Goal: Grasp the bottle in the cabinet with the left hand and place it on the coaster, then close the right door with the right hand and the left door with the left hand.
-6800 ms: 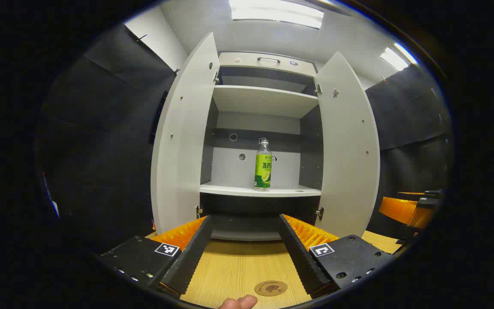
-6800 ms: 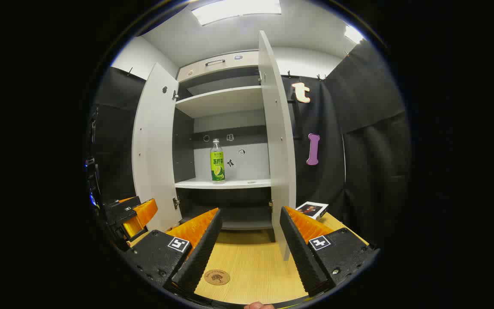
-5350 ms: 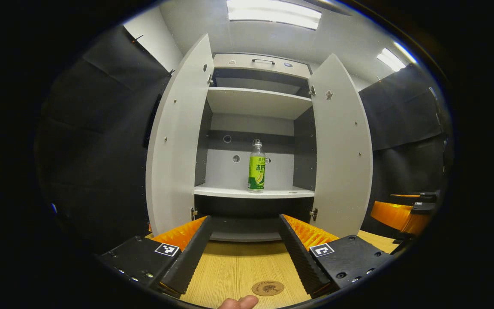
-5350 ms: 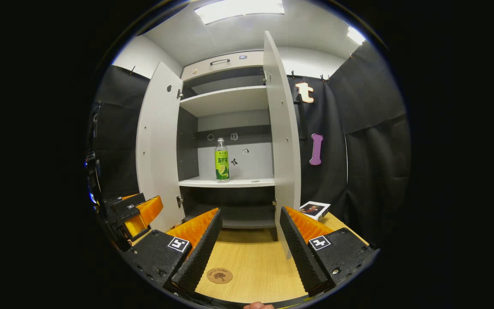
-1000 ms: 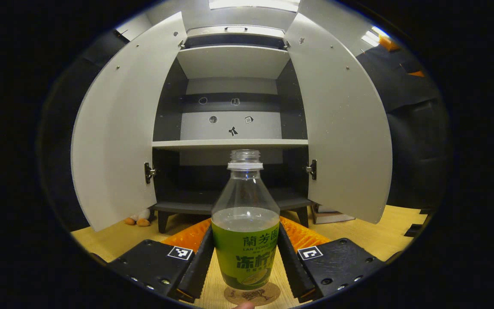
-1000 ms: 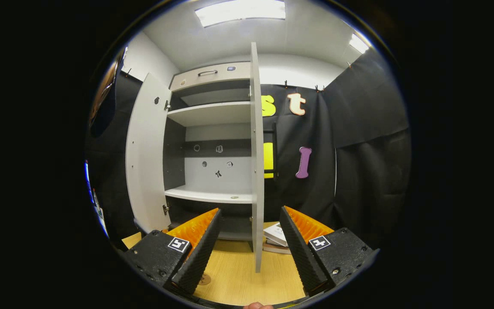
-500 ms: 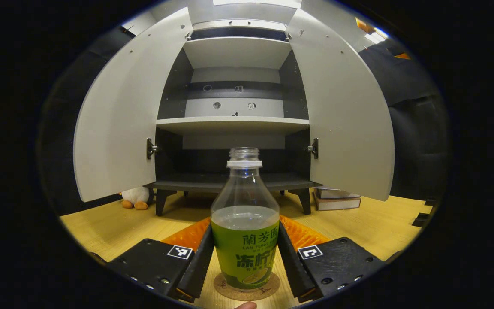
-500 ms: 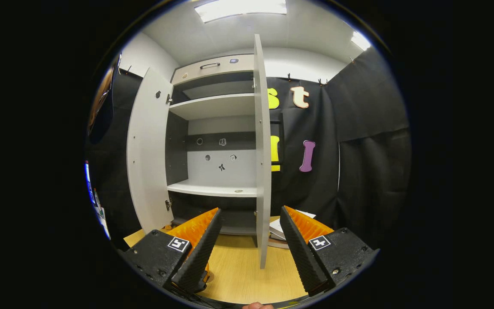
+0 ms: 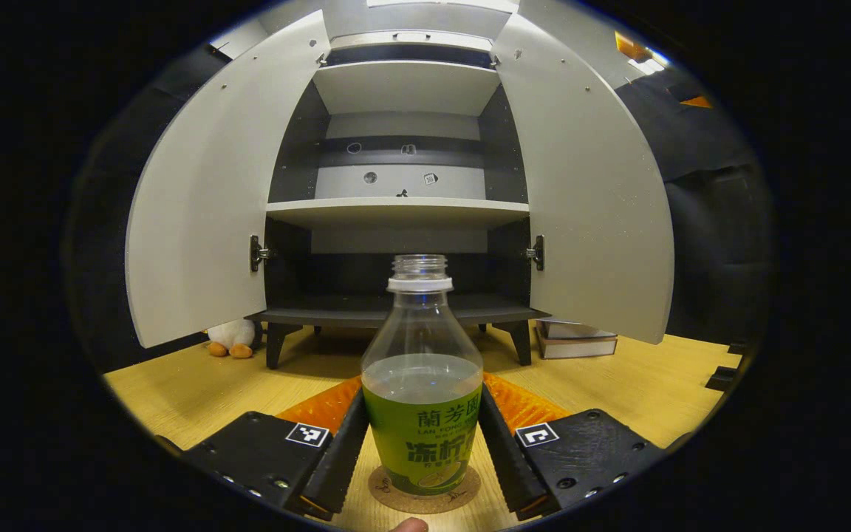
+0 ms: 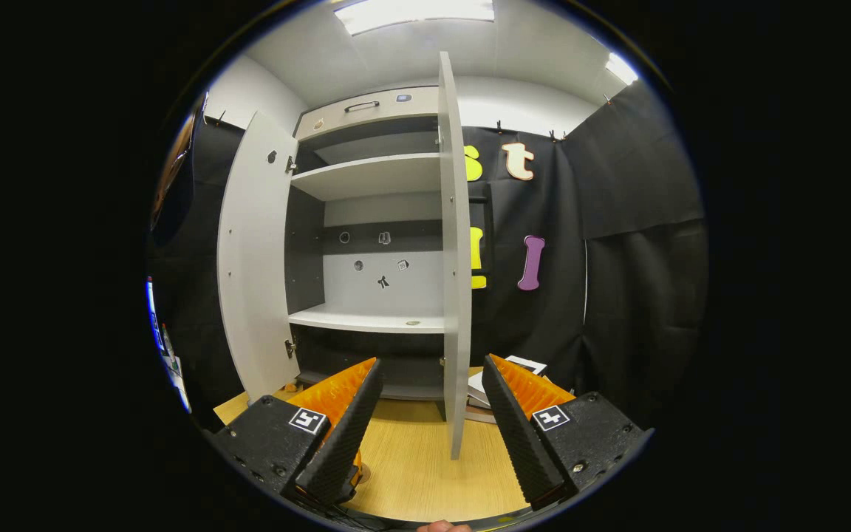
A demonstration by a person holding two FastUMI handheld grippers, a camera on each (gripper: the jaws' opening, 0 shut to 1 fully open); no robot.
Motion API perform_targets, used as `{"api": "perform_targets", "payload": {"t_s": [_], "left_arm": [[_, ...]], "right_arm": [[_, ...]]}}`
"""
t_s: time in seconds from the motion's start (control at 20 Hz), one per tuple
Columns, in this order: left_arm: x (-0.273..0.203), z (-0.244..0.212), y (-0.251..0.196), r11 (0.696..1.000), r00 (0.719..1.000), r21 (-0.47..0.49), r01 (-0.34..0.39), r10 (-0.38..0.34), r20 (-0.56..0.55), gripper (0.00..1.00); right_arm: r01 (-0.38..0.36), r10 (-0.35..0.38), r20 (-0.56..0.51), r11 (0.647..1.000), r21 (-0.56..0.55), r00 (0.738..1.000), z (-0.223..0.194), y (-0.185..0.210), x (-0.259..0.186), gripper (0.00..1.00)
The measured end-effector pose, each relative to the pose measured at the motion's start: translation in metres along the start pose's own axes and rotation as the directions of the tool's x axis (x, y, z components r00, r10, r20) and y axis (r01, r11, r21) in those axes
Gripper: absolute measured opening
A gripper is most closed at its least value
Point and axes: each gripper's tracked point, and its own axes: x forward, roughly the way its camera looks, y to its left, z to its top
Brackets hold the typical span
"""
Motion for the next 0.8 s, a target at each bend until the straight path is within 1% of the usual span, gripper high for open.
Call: {"api": "perform_targets", "payload": {"t_s": [0.1, 0.15, 0.25, 0.35, 0.45, 0.6, 0.8], "left_arm": [[0.0, -0.003, -0.001, 1.0, 1.0, 0.009, 0.009, -0.008, -0.01, 0.77], [0.0, -0.003, -0.001, 1.0, 1.0, 0.017, 0.008, -0.008, -0.011, 0.8], [0.0, 0.0, 0.001, 1.0, 1.0, 0.022, 0.006, -0.006, -0.004, 0.9], [-0.001, 0.003, 0.001, 1.0, 1.0, 0.022, 0.008, -0.008, 0.003, 0.96], [-0.004, 0.012, 0.002, 1.0, 1.0, 0.023, 0.007, -0.008, 0.022, 0.96], [-0.009, 0.031, 0.004, 1.0, 0.996, 0.005, 0.006, -0.007, 0.084, 0.96], [-0.019, 0.054, 0.006, 1.0, 0.995, -0.015, 0.019, -0.018, 0.101, 0.96]], "right_arm": [[-0.003, 0.003, -0.004, 1.0, 0.001, 1.0, -0.003, 0.001, 0.0, 0.83], [-0.002, 0.002, -0.007, 1.0, -0.003, 1.0, -0.003, 0.001, -0.001, 0.83], [0.0, 0.0, -0.011, 1.0, -0.007, 1.0, -0.005, 0.0, -0.002, 0.83], [0.001, -0.001, -0.014, 1.0, 0.0, 1.0, -0.006, 0.0, -0.002, 0.83], [0.004, -0.004, -0.019, 1.0, 0.006, 1.0, -0.009, -0.001, -0.002, 0.83], [0.0, 0.0, -0.016, 1.0, 0.02, 1.0, -0.01, 0.0, -0.002, 0.83], [-0.014, 0.014, 0.0, 1.0, 0.028, 1.0, -0.01, 0.004, -0.002, 0.83]]}}
